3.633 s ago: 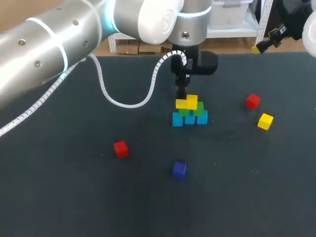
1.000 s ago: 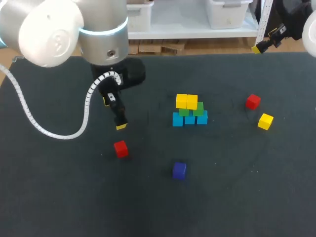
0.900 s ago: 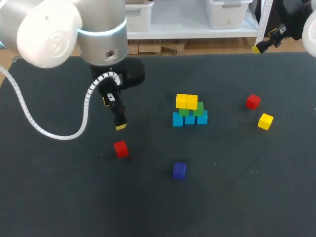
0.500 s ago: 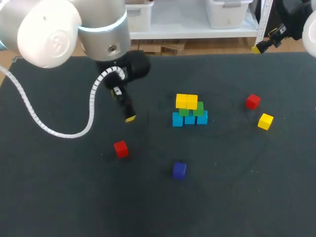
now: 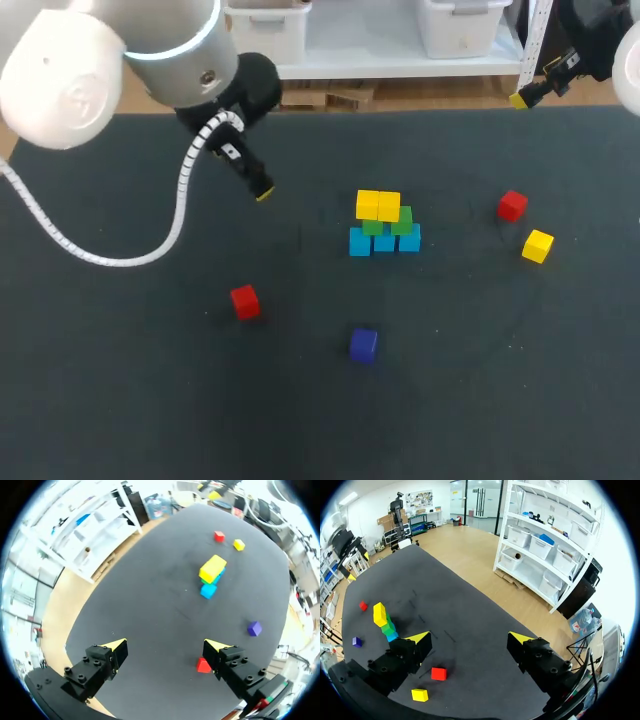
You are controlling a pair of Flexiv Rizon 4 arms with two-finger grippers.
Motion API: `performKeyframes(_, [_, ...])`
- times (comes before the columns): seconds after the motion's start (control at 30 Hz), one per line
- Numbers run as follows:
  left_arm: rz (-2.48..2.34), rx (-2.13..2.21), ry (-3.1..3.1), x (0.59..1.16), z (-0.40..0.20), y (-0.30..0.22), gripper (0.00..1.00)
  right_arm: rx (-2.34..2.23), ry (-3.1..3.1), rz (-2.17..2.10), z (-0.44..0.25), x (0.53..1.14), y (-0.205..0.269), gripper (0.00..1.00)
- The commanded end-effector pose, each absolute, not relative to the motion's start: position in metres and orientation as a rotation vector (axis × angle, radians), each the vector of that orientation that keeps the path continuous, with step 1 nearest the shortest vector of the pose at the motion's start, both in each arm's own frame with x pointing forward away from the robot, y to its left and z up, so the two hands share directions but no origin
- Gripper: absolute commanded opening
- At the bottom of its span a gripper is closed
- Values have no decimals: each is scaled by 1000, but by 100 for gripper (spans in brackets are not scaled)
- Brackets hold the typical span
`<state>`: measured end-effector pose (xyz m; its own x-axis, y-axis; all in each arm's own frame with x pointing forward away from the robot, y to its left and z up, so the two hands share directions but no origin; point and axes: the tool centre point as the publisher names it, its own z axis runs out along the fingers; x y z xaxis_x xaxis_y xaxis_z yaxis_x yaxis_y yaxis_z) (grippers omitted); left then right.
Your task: Place the blue cubes, place green cubes on the blue cubes, place the yellow cubes on the green cubes, then place the red cubes on the yellow cubes, and place purple cube on the red cubes.
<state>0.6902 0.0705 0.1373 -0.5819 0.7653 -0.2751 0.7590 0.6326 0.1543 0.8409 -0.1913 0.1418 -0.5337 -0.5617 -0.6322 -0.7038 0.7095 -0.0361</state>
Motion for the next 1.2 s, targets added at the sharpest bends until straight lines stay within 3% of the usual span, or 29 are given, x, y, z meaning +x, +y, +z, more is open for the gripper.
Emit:
performKeyframes(0.03, [-31, 1153, 2468, 685, 142, 94, 100, -959, 2285, 295, 142, 839, -192, 100])
performKeyframes(1.2, [-64, 932, 2377, 717, 171, 109, 100, -959, 2285, 295, 142, 839, -192, 100])
